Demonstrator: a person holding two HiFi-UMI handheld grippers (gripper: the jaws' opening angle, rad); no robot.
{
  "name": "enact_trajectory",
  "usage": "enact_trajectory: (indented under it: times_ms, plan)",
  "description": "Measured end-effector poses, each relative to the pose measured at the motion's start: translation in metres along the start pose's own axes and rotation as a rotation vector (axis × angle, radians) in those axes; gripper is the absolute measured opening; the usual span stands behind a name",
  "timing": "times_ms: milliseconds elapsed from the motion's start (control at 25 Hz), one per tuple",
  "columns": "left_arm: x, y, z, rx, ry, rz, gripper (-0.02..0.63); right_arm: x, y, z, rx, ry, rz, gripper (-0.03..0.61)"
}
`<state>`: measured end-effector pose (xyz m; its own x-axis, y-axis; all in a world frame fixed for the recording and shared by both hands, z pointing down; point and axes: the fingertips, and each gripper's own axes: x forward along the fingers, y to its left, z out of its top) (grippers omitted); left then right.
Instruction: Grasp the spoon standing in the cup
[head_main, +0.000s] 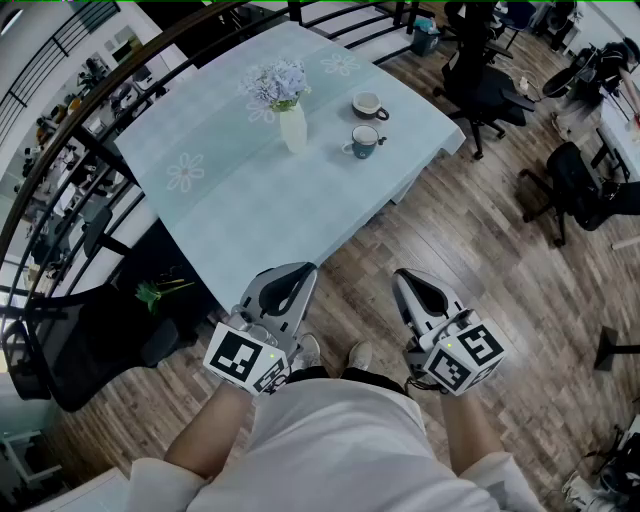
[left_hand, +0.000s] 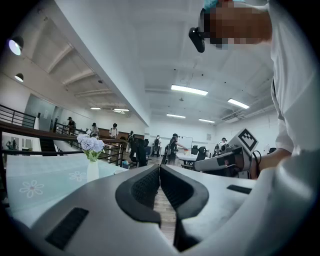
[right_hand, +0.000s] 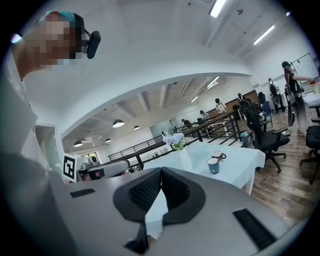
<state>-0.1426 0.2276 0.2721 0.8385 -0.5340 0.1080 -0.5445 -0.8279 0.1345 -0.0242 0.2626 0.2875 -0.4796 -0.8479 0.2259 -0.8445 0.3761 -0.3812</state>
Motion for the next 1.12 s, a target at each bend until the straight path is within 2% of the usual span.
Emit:
enact_trajectory:
  times_ms: [480,1120]
  plan:
    - [0.012,-0.018,-0.004,0.002,0.001,0.007,0.021,-0.013,-0.016,-0.004,0.02,0.012,0.001,0.025]
    - [0.023,-0.072,-0.022,0.005,0.002,0.048,0.021,-0.062,-0.041,-0.02,0.027,0.021,0.036,0.023]
